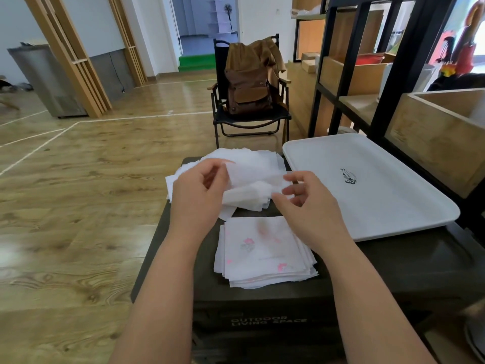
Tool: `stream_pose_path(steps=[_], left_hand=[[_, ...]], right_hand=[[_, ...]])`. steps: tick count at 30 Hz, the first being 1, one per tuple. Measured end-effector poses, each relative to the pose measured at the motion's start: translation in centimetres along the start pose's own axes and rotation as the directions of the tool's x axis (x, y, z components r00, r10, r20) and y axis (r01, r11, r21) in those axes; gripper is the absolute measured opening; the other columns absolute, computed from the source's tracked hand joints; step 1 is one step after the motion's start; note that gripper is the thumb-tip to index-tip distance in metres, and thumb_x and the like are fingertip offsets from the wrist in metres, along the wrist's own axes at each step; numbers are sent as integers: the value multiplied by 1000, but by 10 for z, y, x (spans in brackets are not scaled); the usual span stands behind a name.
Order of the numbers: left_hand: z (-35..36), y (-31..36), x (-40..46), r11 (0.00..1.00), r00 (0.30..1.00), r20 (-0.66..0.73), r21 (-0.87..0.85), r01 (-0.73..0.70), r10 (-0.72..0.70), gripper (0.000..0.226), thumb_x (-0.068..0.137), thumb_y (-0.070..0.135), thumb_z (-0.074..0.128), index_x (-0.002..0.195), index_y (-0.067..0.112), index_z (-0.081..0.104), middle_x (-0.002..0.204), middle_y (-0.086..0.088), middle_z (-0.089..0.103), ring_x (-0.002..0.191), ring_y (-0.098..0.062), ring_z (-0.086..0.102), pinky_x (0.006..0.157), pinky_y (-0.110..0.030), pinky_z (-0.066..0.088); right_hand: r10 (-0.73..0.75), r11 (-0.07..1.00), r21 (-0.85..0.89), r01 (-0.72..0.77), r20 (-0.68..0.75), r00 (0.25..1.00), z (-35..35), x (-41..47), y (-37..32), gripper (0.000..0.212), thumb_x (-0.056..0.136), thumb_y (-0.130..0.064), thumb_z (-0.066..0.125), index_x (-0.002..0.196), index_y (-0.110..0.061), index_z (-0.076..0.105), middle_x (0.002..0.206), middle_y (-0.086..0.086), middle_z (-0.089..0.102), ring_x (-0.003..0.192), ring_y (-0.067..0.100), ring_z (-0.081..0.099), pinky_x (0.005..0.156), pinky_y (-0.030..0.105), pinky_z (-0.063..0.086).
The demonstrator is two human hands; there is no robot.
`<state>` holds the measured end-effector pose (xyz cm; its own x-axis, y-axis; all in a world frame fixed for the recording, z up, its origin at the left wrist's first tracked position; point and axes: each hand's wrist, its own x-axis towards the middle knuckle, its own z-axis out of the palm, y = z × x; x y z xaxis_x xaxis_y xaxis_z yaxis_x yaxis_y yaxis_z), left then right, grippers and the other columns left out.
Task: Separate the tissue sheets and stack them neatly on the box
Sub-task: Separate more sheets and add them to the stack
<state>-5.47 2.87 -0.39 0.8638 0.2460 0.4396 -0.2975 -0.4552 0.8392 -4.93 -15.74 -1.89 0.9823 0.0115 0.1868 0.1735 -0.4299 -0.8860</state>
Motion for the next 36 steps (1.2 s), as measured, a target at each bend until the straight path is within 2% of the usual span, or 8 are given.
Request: stream_pose_path(steps=[3,7,11,16,19,24,30,36], left_hand=[[-4,24,-1,932,990,27,-336,136,-135,23,100,27,56,84,31,73,77,8,74,69,-9,70,56,-22,52],[-5,33,-2,851,954,83,-434,295,-288,21,98,31,59,83,30,75,81,4,77,68,-11,71,53,-23,54],[-7,24,-4,879,930,96,-304,366,-354,18,97,35,61,87,36,76,89,2,77,76,-16,73,60,-28,57],[-22,12,-2,958,948,198,-97,270,-247,25,92,39,66,111,56,64,71,-7,65,78,-14,70,89,-37,55],[-29,14,-3,973,932,316,-85,214,-177,24,89,27,72,102,48,74,85,-3,76,89,-16,72,94,-36,54],[-27,13,-3,989,941,302,29,148,-150,23,82,26,79,97,43,76,86,3,74,87,-17,69,80,-23,55],[-21,15,-5,983,963,237,162,89,-126,16,82,26,78,91,39,77,76,20,69,69,3,60,65,-6,45],[-23,15,-5,970,974,208,240,42,-93,12,78,29,82,82,39,77,72,26,65,67,5,58,61,-4,42]], right_hand=[[-18,979,205,10,37,999,3,-3,-8,54,85,-51,65,131,-46,36,104,-29,55,94,-14,56,67,7,40],[-27,916,400,-19,110,994,4,-5,-11,63,86,-40,69,138,-40,33,96,-24,71,91,-8,66,64,7,51],[-19,894,447,-23,90,996,5,-6,-11,54,87,-28,71,131,-42,42,94,-13,74,86,8,71,70,31,61],[-5,930,367,21,-43,999,3,-3,-10,39,90,-35,65,118,-55,45,92,-16,66,82,-10,61,54,10,49],[-52,933,357,46,7,999,1,-3,-9,26,91,-39,62,110,-55,56,88,-17,65,86,3,63,62,17,49],[-123,964,247,103,70,990,0,-5,-6,27,84,-30,73,105,-45,67,108,-26,62,109,3,54,91,28,48],[-145,986,92,137,90,985,2,-5,-7,31,85,-24,72,102,-48,62,104,-34,56,97,-17,48,74,6,39],[-122,992,-16,125,113,986,1,-5,-3,24,84,-31,72,102,-46,67,100,-28,56,94,-7,52,76,12,42]])
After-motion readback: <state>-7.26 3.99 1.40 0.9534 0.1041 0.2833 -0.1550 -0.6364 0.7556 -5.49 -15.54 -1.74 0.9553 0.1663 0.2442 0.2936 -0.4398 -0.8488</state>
